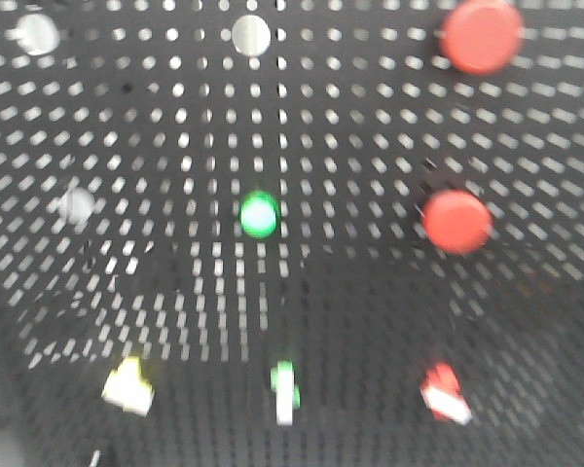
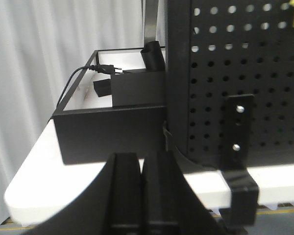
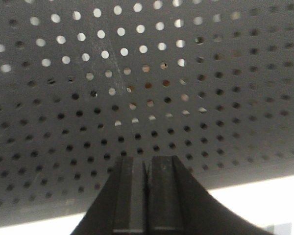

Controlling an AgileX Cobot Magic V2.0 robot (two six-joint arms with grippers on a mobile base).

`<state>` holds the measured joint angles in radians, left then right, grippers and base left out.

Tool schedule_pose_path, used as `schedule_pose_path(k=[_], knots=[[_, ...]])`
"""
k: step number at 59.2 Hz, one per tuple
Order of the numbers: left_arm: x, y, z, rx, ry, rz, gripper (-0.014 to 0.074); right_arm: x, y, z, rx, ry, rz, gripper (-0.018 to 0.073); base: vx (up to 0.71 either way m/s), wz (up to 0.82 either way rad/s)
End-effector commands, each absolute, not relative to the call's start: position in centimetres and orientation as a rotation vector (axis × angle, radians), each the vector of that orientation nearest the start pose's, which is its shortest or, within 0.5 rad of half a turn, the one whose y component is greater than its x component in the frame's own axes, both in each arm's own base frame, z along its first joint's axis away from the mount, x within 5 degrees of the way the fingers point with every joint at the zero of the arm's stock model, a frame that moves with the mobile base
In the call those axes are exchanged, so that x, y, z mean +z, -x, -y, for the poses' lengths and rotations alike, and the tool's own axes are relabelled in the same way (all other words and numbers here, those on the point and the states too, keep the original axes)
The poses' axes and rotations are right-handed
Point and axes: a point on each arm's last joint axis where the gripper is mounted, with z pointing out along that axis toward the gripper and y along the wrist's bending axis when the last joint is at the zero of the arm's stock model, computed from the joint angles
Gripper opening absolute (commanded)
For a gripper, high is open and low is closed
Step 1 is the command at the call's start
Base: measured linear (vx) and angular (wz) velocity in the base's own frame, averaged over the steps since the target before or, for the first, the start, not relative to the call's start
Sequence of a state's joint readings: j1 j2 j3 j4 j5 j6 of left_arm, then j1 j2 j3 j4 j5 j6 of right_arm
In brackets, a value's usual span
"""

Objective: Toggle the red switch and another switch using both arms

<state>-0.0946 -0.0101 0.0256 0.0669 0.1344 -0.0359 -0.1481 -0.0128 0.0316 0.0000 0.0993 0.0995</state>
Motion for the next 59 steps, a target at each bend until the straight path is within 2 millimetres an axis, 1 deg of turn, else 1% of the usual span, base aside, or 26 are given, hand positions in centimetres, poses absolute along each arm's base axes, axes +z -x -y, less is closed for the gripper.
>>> schedule_pose_path(k=[1, 44, 52, 59], knots=[[19.4, -5.6, 0.5, -0.054, -0.088, -1.556, 0.0003, 20.1, -5.5, 0.9, -0.046, -0.190, -1.503, -0.0006, 0.15, -0.01], [19.4, -5.6, 0.5, -0.054, -0.088, -1.556, 0.0003, 20.2, -5.5, 0.9, -0.047, -0.188, -1.492, -0.0006, 0.05, -0.02], [19.4, -5.6, 0.5, -0.054, -0.088, -1.554, 0.0003, 20.7, -5.5, 0.9, -0.048, -0.180, -1.430, -0.0006, 0.00, 0.00], [19.4, -5.6, 0.5, -0.054, -0.088, -1.551, 0.0003, 21.6, -5.3, 0.8, -0.050, -0.168, -1.336, -0.0006, 0.00, 0.00]])
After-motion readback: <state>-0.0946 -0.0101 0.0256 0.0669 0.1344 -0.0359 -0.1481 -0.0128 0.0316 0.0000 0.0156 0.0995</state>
